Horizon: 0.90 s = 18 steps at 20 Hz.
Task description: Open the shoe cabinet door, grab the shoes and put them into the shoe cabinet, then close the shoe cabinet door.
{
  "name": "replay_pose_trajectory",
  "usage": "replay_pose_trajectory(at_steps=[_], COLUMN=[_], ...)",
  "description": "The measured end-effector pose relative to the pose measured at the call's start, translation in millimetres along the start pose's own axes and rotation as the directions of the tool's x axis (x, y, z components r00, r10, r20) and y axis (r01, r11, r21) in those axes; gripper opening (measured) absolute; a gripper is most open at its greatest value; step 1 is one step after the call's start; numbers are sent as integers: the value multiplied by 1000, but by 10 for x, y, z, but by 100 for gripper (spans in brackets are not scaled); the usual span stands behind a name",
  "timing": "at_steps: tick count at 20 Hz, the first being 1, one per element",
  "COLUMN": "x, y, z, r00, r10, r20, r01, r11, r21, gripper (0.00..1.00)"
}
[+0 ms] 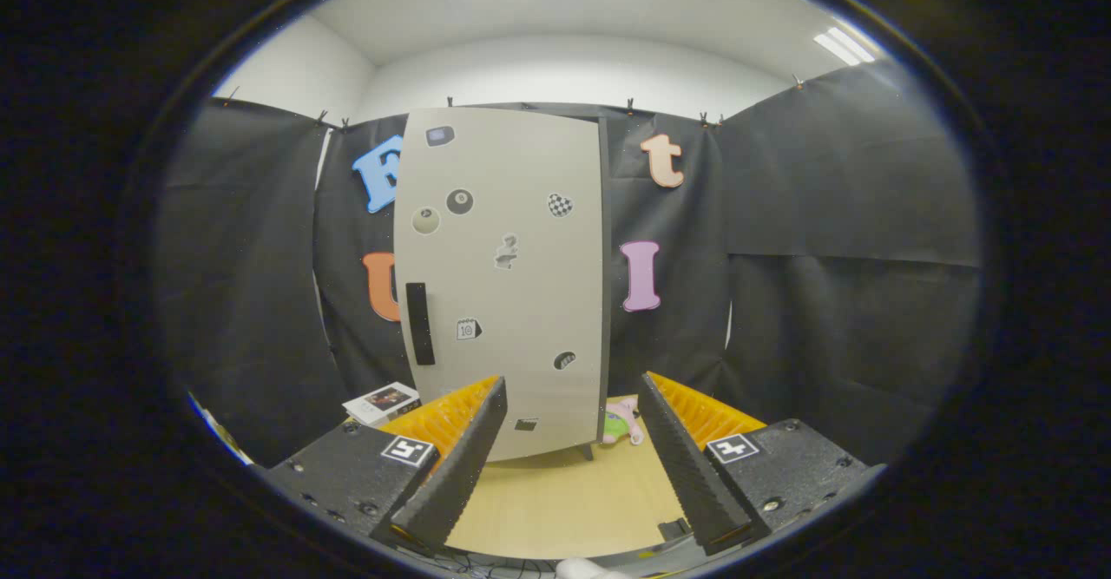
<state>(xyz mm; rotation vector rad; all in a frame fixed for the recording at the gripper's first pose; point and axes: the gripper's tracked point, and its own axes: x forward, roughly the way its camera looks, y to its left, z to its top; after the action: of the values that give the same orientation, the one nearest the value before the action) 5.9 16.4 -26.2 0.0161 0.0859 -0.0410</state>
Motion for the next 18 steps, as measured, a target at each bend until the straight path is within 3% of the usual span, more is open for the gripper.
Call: replay_pose_trajectory(at_steps=[18], x=[-98], y=[171], z=[-65], r00=[997], r10=[71], r20=[1], r01=[-71], r11=[997], r21=[0], gripper=[99])
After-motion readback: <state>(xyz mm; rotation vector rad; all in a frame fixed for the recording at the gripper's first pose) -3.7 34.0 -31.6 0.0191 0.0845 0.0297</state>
